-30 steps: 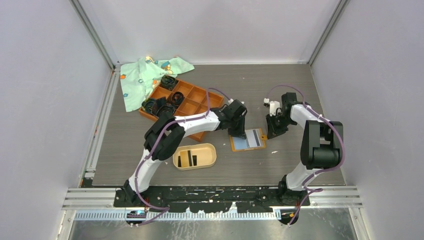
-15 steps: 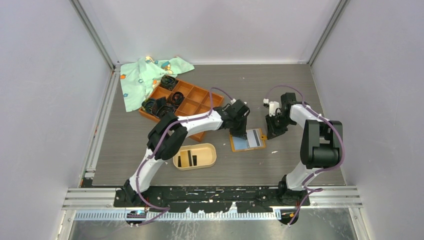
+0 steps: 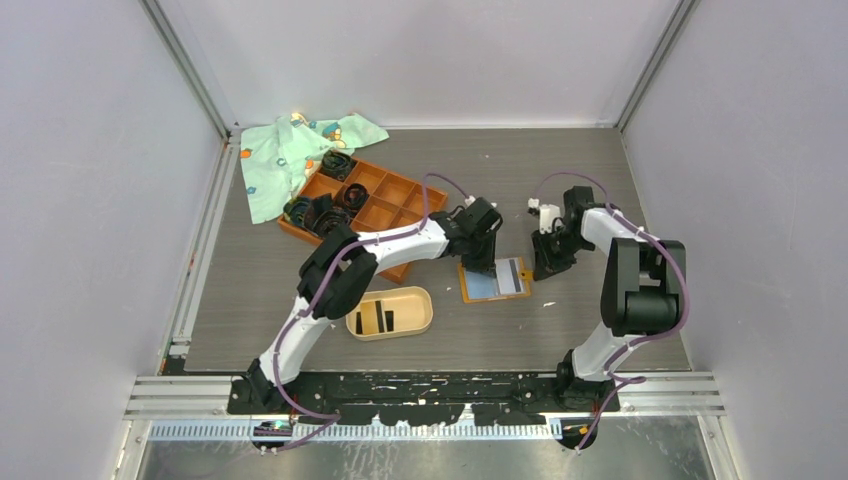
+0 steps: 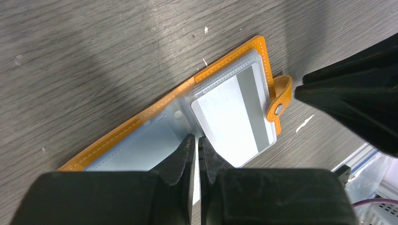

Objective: Put the credit cards into the card holder
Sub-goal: Insert the credit card into the card holder.

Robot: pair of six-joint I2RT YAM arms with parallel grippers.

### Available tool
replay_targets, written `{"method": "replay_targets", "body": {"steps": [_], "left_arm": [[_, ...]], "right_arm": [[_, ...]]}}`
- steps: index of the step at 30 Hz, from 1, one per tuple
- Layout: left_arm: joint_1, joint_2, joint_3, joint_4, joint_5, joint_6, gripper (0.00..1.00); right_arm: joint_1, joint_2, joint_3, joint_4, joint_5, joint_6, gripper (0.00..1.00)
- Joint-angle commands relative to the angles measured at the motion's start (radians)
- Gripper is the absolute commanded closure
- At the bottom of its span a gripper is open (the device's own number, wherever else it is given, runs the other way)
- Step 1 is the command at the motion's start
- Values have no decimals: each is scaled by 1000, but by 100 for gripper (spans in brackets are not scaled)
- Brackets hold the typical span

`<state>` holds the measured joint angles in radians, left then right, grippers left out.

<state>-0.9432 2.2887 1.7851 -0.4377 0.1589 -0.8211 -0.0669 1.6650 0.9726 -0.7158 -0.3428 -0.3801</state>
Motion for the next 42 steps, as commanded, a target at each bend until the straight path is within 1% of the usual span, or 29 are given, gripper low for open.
{"method": "replay_targets", "body": {"steps": [1,4,5,7,9,10,12,13,14,16,18,20,23,28,31,36,42], "left_arm": [[-3,-126,-5,11,-69,94,89],[-4,-213,-38,2,-113,178,84],[-5,-241,-58,2,-129,205,82],[-4,-299,-110,6,-174,260,73],[-2,-360,-183,43,-225,308,63],[-3,-387,-226,67,-247,325,57],[1,-432,-309,124,-275,325,39],[10,-449,-352,157,-274,296,31],[24,-459,-389,184,-255,256,29],[68,-468,-445,236,-149,170,29],[97,-470,-489,267,-72,80,30],[100,-471,-509,276,-63,54,32],[100,-457,-510,260,-67,2,36],[100,-393,-515,251,-31,-76,44],[100,-363,-506,254,-9,-104,47],[98,-330,-495,225,4,-133,47],[97,-299,-510,249,61,-168,45]], "right_arm": [[-83,-74,35,-21,-75,2,78],[-106,-140,19,-24,-204,-37,75],[-106,-163,11,-26,-287,-54,74],[-103,-201,-13,-27,-429,-95,72],[-90,-232,-41,-28,-516,-145,70],[-77,-242,-54,-28,-530,-168,69],[-33,-253,-75,-16,-512,-202,66],[-13,-255,-84,0,-485,-204,64],[8,-255,-87,12,-449,-205,61],[46,-259,-91,54,-349,-181,53],[66,-264,-94,104,-231,-144,47],[109,-265,-97,138,-138,-115,44],[120,-248,-101,161,-73,-89,40],[135,-180,-82,152,-7,-74,40],[138,-142,-63,142,20,-58,40],[138,-92,-35,104,37,-50,41],[125,-41,-12,57,54,-56,50]]}}
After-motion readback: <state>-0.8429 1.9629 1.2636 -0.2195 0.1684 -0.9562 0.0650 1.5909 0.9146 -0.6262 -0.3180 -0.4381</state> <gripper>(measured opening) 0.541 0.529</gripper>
